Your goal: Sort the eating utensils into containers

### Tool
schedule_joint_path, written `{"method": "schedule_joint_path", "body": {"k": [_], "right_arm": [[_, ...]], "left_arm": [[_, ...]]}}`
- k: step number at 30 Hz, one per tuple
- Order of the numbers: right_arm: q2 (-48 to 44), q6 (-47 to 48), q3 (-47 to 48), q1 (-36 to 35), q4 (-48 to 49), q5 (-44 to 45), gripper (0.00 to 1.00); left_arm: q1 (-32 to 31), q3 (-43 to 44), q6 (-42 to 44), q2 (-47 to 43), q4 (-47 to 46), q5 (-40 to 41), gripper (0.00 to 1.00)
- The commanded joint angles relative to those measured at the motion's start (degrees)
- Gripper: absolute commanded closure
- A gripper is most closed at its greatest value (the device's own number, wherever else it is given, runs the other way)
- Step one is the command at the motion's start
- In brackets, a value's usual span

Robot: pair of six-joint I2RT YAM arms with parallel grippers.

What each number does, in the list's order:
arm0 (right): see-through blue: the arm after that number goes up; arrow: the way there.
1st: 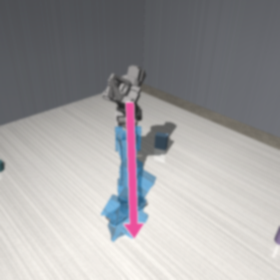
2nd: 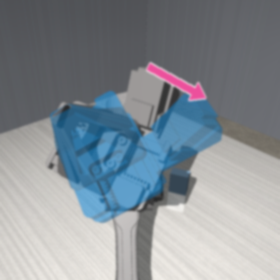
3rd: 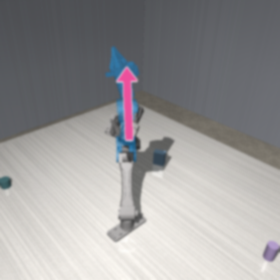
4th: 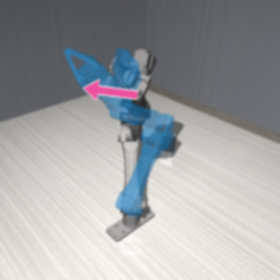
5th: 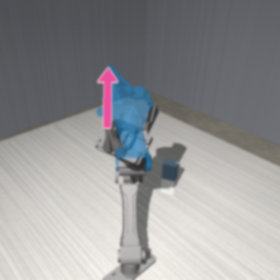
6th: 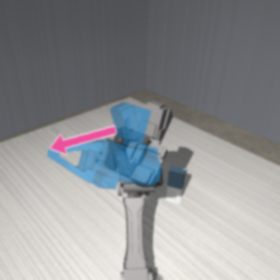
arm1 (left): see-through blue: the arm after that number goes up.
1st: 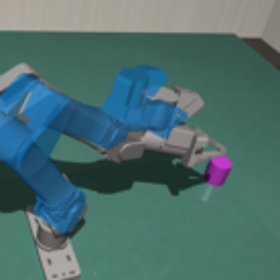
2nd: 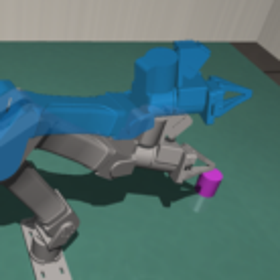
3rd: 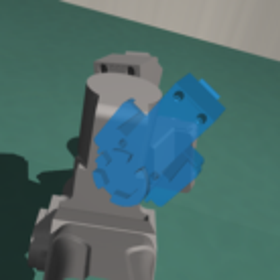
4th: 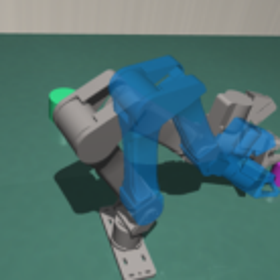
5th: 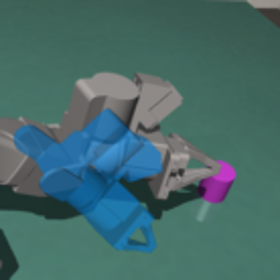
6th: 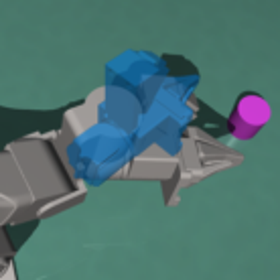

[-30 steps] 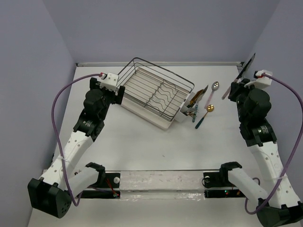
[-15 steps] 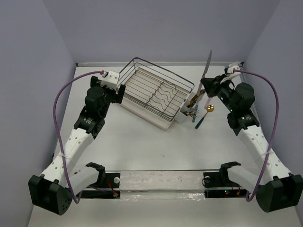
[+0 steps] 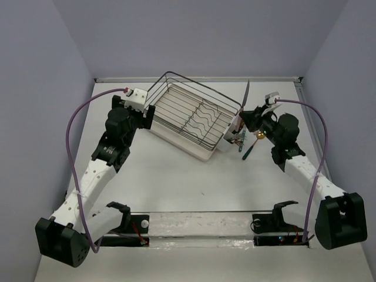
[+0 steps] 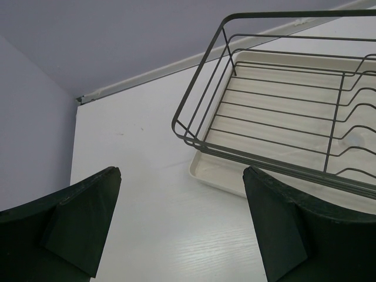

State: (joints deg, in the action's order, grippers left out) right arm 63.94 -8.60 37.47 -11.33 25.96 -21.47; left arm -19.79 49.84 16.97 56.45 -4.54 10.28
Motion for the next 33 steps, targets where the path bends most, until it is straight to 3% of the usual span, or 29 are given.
{"method": "schedule_joint_path", "body": {"k": [1,15,17,18,21,26,33], "right_arm": [[1.35,-0.71,-2.14,-0.44,12.44,-0.59,1.0],[4.17,-0.63,-8.2,-0.44,20.01,-1.82,1.0],[3.56,-0.89,-7.51,-0.44,17.57,-2.08,0.86],[3.38,-0.8,-7.16,-0.44,16.59,-2.43,0.66],[2.25,-0.1,-6.45,-0.44,14.48,-2.79,0.47],[-0.39,0.16,-5.22,-0.44,11.5,-1.03,0.41],[-5.67,0.16,6.01,-0.44,0.71,-0.24,0.4]], "left_arm": [[0.19,0.52,-0.8,-1.25,-1.44,-0.53,0.01],[0.19,-0.62,-0.89,-1.43,-2.41,-0.26,0.01],[0.19,-0.89,-0.54,-1.69,-2.41,-0.26,0.01],[0.19,-1.06,-0.45,-1.78,-2.5,-0.09,0.01],[0.19,-1.33,-0.19,-2.04,-2.76,0.0,0.01],[0.19,-1.68,0.08,-2.04,-3.02,-0.18,0.01],[0.19,-1.94,-0.18,-2.04,-3.02,-0.44,0.01]]}}
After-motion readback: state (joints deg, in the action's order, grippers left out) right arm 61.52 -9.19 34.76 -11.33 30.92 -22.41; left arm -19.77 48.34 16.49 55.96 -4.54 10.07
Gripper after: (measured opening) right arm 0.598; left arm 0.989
